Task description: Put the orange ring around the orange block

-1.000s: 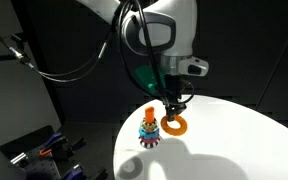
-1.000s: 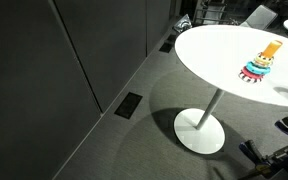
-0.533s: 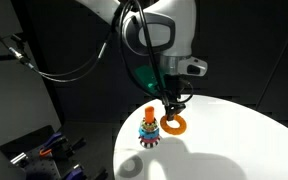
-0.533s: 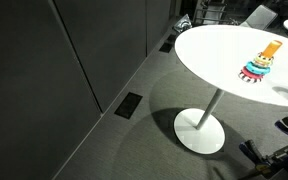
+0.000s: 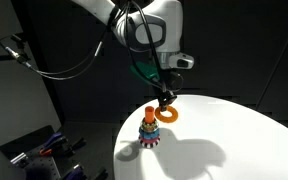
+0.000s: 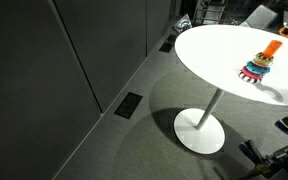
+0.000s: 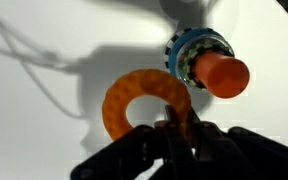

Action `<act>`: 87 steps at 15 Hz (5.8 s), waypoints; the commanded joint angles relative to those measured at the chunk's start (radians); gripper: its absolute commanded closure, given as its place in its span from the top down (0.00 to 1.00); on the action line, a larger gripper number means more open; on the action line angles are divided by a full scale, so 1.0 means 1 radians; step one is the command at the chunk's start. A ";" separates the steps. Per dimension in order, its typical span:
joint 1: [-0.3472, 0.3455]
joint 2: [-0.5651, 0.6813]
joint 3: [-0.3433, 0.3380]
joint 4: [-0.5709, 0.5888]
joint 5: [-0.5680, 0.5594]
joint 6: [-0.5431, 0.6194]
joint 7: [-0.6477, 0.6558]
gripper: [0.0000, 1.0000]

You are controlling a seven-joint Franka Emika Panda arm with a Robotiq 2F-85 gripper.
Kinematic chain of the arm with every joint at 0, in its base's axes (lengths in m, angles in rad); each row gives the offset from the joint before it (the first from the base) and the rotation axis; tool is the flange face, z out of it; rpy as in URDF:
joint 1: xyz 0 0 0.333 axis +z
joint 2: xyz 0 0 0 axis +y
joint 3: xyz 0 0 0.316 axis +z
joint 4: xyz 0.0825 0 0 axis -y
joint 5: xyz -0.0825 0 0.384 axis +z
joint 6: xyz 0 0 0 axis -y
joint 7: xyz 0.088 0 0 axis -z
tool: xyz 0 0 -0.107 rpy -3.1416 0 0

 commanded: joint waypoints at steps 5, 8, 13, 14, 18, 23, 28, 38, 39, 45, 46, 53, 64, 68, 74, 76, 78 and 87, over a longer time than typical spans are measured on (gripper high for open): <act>0.036 -0.048 0.030 -0.052 -0.026 0.009 0.003 0.05; 0.041 -0.057 0.039 -0.059 -0.019 0.008 -0.005 0.05; 0.043 -0.072 0.050 -0.072 -0.013 0.005 -0.012 0.05; 0.043 -0.075 0.052 -0.076 -0.012 0.004 -0.013 0.05; 0.043 -0.080 0.057 -0.083 -0.007 0.002 -0.017 0.05; 0.041 -0.076 0.060 -0.092 0.003 0.000 -0.025 0.05; 0.041 -0.093 0.062 -0.109 0.007 -0.005 -0.038 0.05; 0.041 -0.092 0.064 -0.123 0.010 0.009 -0.051 0.05; 0.041 -0.089 0.065 -0.122 0.011 0.011 -0.054 0.05; 0.045 -0.066 0.072 -0.107 0.012 0.043 -0.061 0.06; 0.045 -0.063 0.074 -0.104 0.011 0.050 -0.058 0.06; 0.049 -0.058 0.085 -0.103 0.011 0.083 -0.057 0.06; 0.059 -0.080 0.086 -0.109 -0.003 0.061 -0.043 0.06; 0.062 -0.087 0.087 -0.110 -0.003 0.038 -0.037 0.05; 0.062 -0.091 0.086 -0.112 -0.001 0.006 -0.044 0.06; 0.062 -0.085 0.086 -0.107 0.000 0.000 -0.042 0.06; 0.063 -0.082 0.086 -0.106 -0.001 -0.001 -0.040 0.06; 0.063 -0.082 0.086 -0.106 -0.006 -0.001 -0.036 0.86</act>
